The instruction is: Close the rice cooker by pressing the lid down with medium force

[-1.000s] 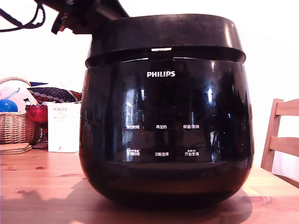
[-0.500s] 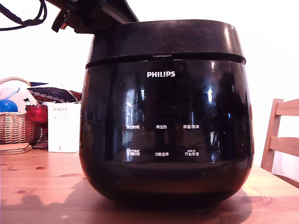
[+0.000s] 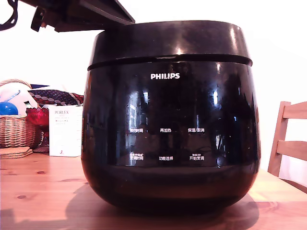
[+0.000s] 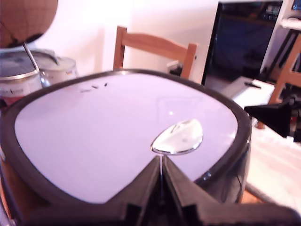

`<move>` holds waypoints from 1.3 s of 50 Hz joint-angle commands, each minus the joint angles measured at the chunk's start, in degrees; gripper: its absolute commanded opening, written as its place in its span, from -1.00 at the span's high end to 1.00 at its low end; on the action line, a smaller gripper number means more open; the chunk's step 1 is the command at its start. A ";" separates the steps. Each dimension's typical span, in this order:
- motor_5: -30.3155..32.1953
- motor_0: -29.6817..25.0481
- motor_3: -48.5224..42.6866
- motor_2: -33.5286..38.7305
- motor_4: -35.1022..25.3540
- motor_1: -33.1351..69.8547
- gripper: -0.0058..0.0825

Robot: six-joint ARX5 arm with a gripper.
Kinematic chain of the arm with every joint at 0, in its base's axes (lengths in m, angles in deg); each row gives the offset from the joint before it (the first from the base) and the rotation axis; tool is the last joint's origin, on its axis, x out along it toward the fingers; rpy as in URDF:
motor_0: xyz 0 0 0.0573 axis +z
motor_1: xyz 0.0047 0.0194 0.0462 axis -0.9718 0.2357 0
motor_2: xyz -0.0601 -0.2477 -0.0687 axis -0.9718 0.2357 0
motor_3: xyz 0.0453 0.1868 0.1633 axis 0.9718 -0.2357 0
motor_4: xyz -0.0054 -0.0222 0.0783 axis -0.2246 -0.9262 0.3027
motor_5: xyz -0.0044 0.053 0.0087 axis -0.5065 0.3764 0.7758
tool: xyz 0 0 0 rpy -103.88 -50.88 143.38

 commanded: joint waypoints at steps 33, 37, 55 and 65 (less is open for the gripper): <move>2.97 -0.17 -9.14 4.28 2.27 5.66 0.91; 2.95 -0.44 -9.33 4.28 2.16 6.93 0.91; 4.48 -2.01 -15.17 4.28 3.34 8.61 0.91; 6.34 -1.99 -17.79 4.28 4.11 8.61 0.91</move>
